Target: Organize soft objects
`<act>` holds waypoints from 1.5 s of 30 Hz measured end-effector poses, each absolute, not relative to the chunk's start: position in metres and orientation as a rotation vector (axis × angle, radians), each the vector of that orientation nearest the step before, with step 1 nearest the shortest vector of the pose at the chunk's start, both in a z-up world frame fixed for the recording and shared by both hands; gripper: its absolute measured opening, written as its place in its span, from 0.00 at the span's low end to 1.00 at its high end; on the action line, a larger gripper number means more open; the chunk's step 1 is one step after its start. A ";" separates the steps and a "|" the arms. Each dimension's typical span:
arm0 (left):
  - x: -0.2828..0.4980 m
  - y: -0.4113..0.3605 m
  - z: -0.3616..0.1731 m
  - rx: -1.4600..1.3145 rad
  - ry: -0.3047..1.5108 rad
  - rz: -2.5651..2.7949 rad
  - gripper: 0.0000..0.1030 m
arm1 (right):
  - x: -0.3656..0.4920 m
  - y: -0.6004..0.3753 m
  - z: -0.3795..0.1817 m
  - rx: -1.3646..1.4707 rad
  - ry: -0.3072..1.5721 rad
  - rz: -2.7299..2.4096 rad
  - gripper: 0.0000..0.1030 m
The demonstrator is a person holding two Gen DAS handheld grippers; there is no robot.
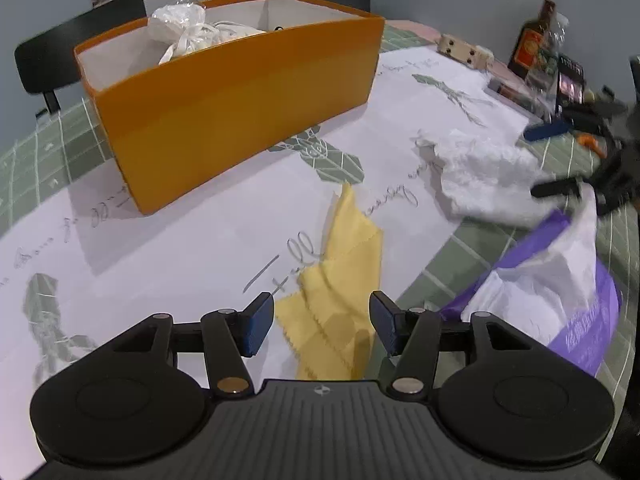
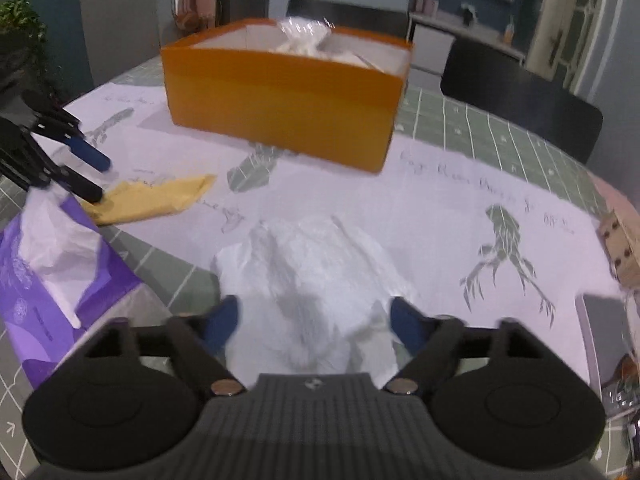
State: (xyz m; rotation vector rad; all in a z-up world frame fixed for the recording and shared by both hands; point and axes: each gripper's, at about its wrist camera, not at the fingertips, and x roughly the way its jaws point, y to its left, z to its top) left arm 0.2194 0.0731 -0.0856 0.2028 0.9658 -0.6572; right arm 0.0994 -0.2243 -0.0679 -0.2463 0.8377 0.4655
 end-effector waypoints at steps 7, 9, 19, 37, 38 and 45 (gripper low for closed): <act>0.236 0.073 -0.090 0.180 0.997 -0.680 0.72 | 0.107 -0.228 -0.087 -0.239 0.872 0.487 0.86; 0.244 0.072 -0.091 0.164 1.020 -0.696 0.72 | 0.110 -0.229 -0.091 -0.228 0.880 0.503 0.87; 0.253 0.072 -0.088 0.229 1.056 -0.722 0.65 | 0.107 -0.228 -0.091 -0.223 0.866 0.534 0.89; 0.193 0.079 -0.105 0.410 0.917 -0.769 0.76 | 0.109 -0.228 -0.102 -0.182 0.863 0.531 0.97; 0.193 0.080 -0.106 0.400 0.921 -0.766 0.76 | 0.110 -0.229 -0.103 -0.179 0.861 0.520 0.97; 0.188 0.082 -0.107 0.356 0.884 -0.754 0.55 | 0.116 -0.232 -0.115 -0.124 0.861 0.480 0.97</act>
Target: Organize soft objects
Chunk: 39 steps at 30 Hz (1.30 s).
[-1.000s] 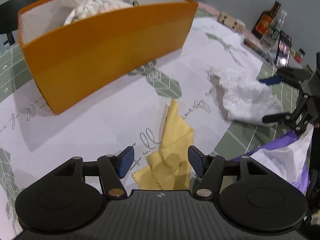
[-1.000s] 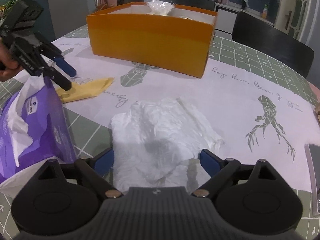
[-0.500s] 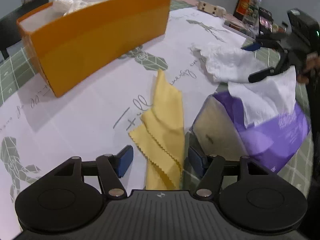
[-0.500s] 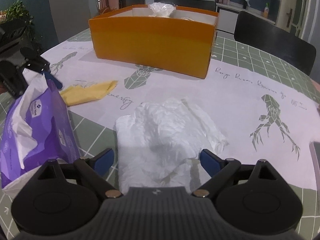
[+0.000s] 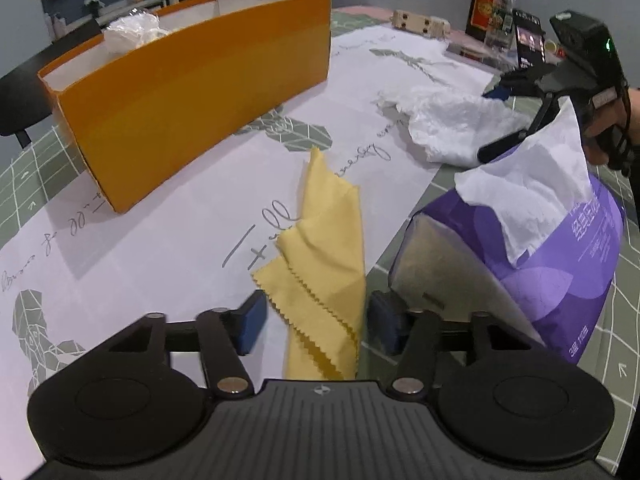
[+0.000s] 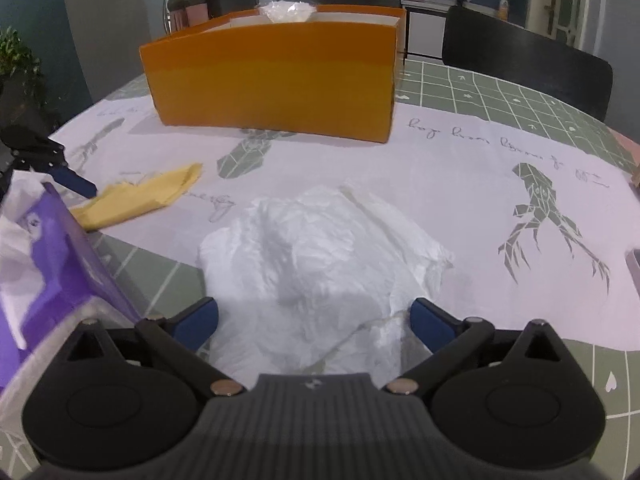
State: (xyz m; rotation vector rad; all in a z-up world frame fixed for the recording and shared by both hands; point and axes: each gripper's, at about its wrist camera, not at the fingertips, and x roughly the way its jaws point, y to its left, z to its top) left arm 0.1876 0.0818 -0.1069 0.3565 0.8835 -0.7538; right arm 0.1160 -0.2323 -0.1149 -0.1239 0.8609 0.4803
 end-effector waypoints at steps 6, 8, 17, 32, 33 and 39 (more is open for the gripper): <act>0.183 0.086 -0.106 0.321 0.853 -0.712 0.19 | 0.113 -0.227 -0.114 -0.177 0.844 0.480 0.77; 0.183 0.088 -0.106 0.305 0.845 -0.682 0.07 | 0.114 -0.226 -0.112 -0.182 0.840 0.480 0.62; 0.176 0.107 -0.096 0.255 0.808 -0.571 0.05 | 0.116 -0.228 -0.103 -0.176 0.837 0.484 0.19; 0.146 0.130 -0.043 0.217 0.697 -0.522 0.05 | 0.096 -0.213 -0.042 -0.269 0.739 0.465 0.15; 0.145 0.131 -0.040 0.213 0.689 -0.525 0.05 | 0.094 -0.211 -0.036 -0.268 0.735 0.474 0.15; 0.141 0.129 -0.014 0.208 0.616 -0.544 0.05 | 0.085 -0.186 -0.004 -0.299 0.725 0.550 0.15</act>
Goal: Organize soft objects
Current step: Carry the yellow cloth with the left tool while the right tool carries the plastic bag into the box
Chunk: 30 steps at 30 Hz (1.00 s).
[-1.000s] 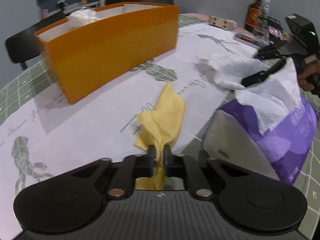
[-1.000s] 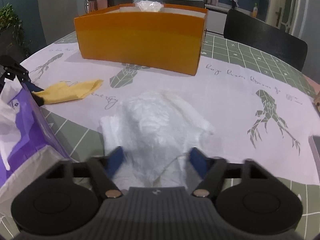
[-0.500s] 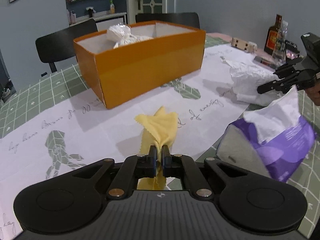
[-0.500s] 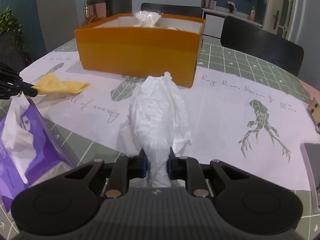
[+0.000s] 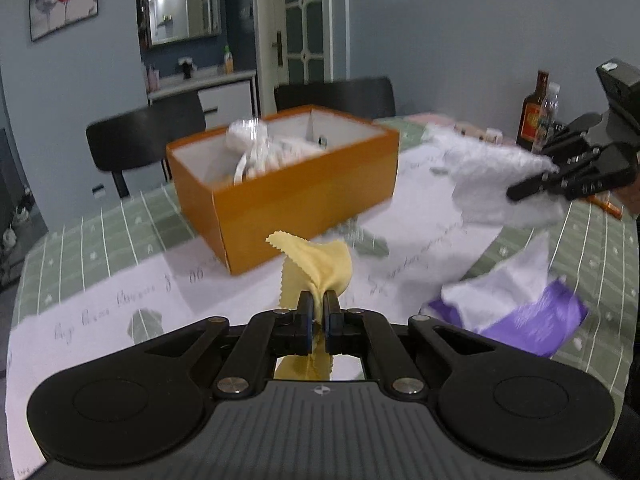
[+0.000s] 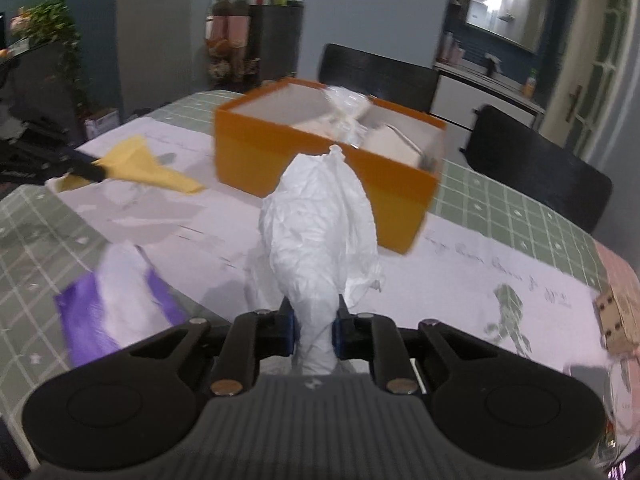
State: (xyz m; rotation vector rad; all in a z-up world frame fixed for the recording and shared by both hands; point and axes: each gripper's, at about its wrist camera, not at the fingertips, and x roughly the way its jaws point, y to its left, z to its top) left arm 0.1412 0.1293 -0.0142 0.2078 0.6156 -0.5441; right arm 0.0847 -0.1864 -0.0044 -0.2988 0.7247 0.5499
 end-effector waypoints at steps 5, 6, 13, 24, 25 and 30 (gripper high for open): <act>0.143 0.128 -0.002 0.191 0.572 -0.559 0.05 | 0.082 -0.153 0.017 -0.356 0.709 0.617 0.15; 0.143 0.128 -0.001 0.188 0.567 -0.562 0.05 | 0.082 -0.147 0.021 -0.365 0.708 0.629 0.15; 0.156 0.129 0.004 0.170 0.547 -0.570 0.05 | 0.099 -0.112 0.031 -0.434 0.716 0.669 0.15; 0.190 0.121 0.017 0.181 0.500 -0.551 0.05 | 0.141 -0.070 0.041 -0.513 0.703 0.689 0.15; 0.196 0.121 0.019 0.176 0.499 -0.546 0.05 | 0.145 -0.068 0.043 -0.517 0.700 0.687 0.15; 0.224 0.116 0.035 0.168 0.483 -0.540 0.05 | 0.173 -0.060 0.053 -0.523 0.685 0.668 0.15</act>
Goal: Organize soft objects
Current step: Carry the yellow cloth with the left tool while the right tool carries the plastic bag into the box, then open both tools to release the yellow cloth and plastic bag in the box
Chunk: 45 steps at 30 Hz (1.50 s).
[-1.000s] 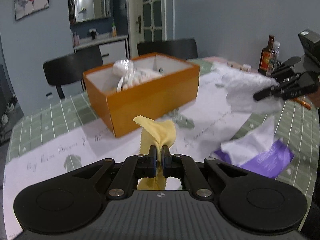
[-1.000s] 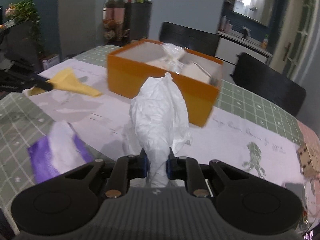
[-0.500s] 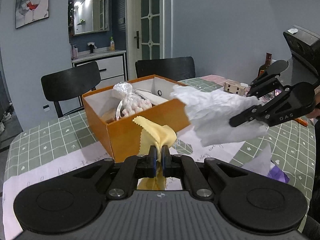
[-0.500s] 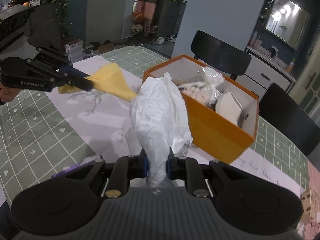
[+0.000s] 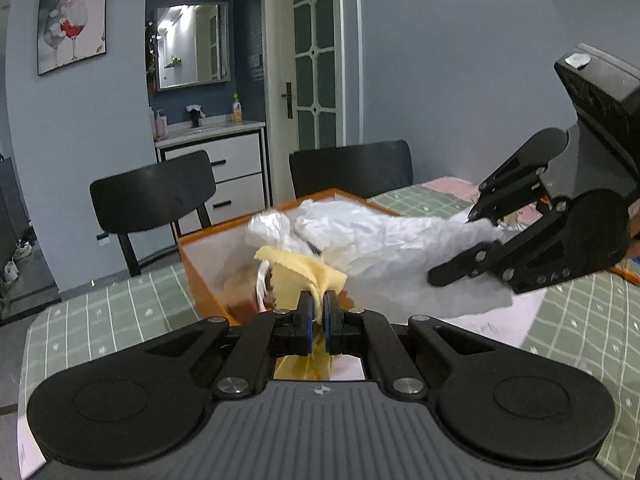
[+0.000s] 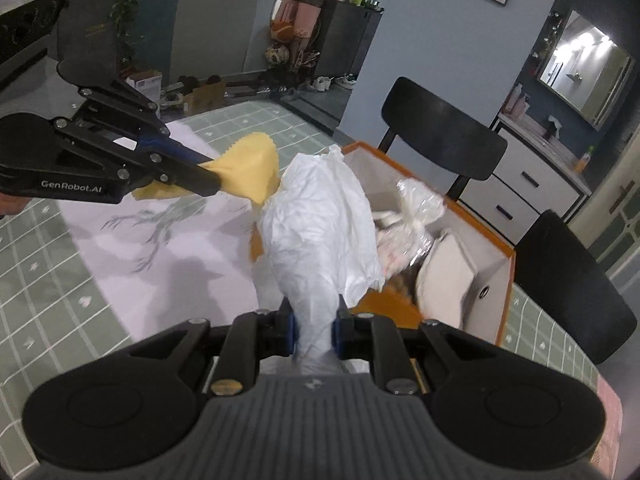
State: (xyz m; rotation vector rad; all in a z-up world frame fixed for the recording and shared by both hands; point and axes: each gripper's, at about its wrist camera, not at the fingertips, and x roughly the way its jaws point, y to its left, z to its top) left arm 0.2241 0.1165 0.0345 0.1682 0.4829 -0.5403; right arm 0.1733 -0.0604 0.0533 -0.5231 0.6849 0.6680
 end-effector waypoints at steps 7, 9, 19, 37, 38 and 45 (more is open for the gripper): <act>0.263 0.098 0.060 0.189 0.460 -0.540 0.05 | 0.213 -0.055 0.066 -0.498 0.666 0.632 0.15; 0.275 0.090 0.065 0.197 0.462 -0.537 0.05 | 0.224 -0.053 0.069 -0.496 0.662 0.621 0.15; 0.317 0.070 0.058 0.229 0.512 -0.527 0.05 | 0.265 -0.055 0.069 -0.520 0.638 0.644 0.15; 0.357 0.069 -0.022 0.309 0.789 -0.507 0.05 | 0.338 -0.084 -0.004 -0.844 0.811 0.847 0.15; 0.359 0.069 -0.024 0.312 0.794 -0.505 0.05 | 0.341 -0.085 -0.007 -0.867 0.826 0.833 0.15; 0.363 0.065 -0.033 0.306 0.821 -0.502 0.05 | 0.367 -0.095 -0.025 -0.848 0.940 0.647 0.13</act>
